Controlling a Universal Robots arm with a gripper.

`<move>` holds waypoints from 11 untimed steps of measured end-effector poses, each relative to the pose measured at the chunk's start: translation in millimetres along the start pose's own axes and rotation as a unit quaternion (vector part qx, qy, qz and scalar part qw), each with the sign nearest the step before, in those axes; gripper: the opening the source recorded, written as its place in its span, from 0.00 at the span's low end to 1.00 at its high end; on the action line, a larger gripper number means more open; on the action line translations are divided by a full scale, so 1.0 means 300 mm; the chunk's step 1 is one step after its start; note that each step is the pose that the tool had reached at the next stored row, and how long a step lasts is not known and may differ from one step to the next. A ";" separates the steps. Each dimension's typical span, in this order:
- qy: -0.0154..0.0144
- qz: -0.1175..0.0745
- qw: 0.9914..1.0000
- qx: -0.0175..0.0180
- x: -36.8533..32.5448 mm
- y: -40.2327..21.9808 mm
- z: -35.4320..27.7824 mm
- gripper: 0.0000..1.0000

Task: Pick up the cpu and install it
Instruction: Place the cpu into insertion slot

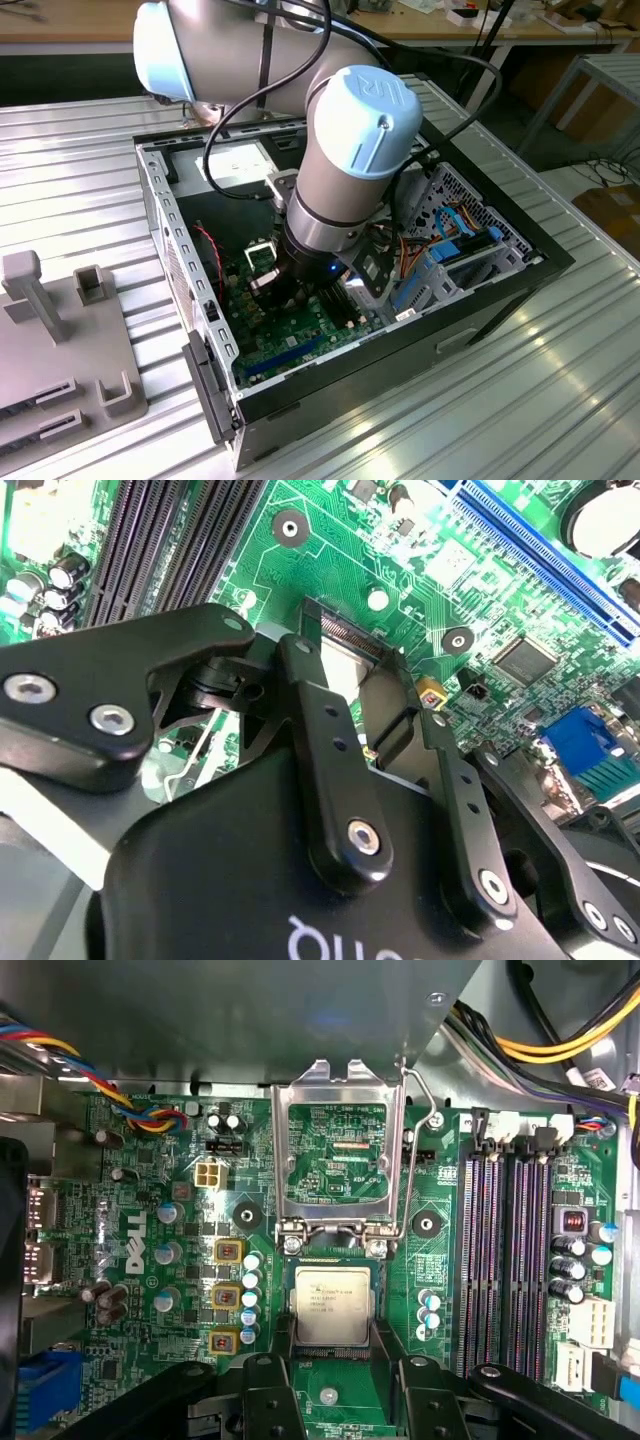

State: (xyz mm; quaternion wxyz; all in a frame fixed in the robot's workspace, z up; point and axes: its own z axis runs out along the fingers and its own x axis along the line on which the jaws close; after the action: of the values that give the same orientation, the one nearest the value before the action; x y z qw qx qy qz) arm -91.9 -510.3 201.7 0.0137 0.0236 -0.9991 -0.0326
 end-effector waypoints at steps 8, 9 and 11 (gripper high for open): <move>0.001 -0.004 1.000 0.000 0.000 -0.004 -0.005 0.44; 0.001 -0.005 1.000 0.000 0.000 -0.001 -0.009 0.44; 0.001 -0.006 1.000 0.000 0.000 0.007 -0.014 0.44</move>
State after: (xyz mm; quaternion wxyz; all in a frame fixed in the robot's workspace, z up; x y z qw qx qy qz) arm -91.7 -508.4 206.0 0.0147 0.0292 -0.9989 -0.0327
